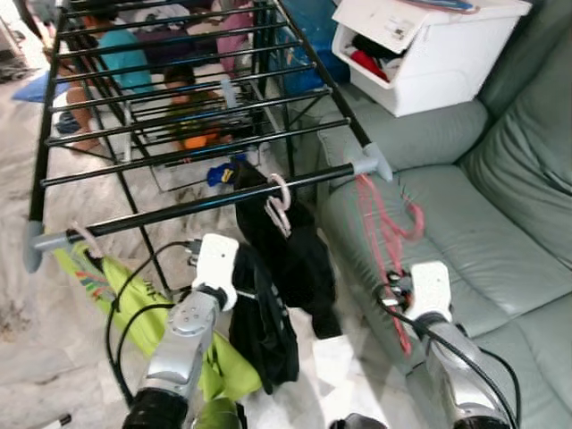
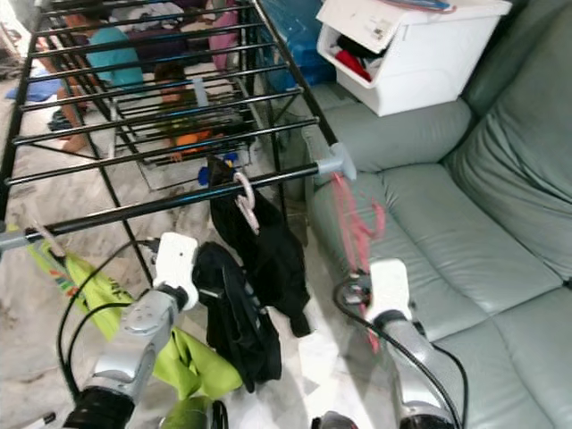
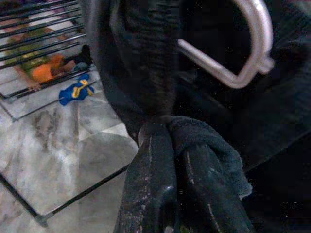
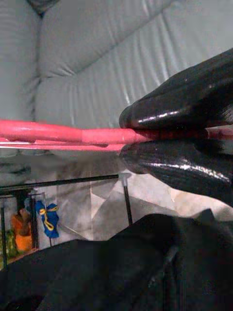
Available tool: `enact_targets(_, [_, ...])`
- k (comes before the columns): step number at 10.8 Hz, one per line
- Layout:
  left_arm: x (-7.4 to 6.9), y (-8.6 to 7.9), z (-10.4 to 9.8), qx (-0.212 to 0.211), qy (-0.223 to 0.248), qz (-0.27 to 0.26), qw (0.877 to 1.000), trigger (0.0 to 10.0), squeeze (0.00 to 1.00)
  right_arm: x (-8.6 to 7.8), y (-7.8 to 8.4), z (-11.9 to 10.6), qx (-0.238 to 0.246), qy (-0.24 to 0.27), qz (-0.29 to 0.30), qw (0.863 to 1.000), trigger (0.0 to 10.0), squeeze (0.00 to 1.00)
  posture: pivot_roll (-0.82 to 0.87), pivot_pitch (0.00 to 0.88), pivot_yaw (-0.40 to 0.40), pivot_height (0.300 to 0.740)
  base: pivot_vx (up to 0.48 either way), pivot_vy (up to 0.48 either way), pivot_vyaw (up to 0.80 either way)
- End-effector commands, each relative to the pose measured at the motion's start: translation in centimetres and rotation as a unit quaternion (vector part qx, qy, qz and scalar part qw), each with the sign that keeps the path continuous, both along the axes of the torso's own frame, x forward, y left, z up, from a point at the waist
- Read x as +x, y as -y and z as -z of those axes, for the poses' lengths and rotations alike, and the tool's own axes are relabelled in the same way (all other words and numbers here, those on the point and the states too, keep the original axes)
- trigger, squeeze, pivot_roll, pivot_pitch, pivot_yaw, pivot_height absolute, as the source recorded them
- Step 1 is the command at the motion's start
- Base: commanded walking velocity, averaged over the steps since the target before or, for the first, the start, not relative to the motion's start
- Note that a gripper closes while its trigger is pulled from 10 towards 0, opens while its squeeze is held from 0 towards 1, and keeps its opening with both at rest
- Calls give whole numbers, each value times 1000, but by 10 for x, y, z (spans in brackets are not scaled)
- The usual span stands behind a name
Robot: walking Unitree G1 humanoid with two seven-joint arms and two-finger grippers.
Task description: Hang hanger
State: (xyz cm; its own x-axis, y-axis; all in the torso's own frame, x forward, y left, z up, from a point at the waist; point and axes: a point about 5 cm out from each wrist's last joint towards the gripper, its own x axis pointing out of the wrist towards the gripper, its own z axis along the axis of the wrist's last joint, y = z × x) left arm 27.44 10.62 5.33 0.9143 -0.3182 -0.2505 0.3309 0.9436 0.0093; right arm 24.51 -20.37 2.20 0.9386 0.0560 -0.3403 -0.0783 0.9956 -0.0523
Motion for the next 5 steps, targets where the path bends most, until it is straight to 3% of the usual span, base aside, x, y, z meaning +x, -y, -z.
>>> enact_targets(1, [9,4,-14,-2,36,7,999,10000,0,2,-2,0,18,-3,9,1000,10000,0,-43,0,42,740,-270,0,0])
enact_targets(4, [11,4,-12,-2,41,4,999,10000,0,10,-2,-4,31,-11,19,999,10000,0,-40,0,27,740,-305,0,0])
enact_targets(5, [11,5,-11,-3,40,3,999,10000,0,13,-1,-7,7,-3,23,1000,10000,0,-44,0,24,740,-315,0,0])
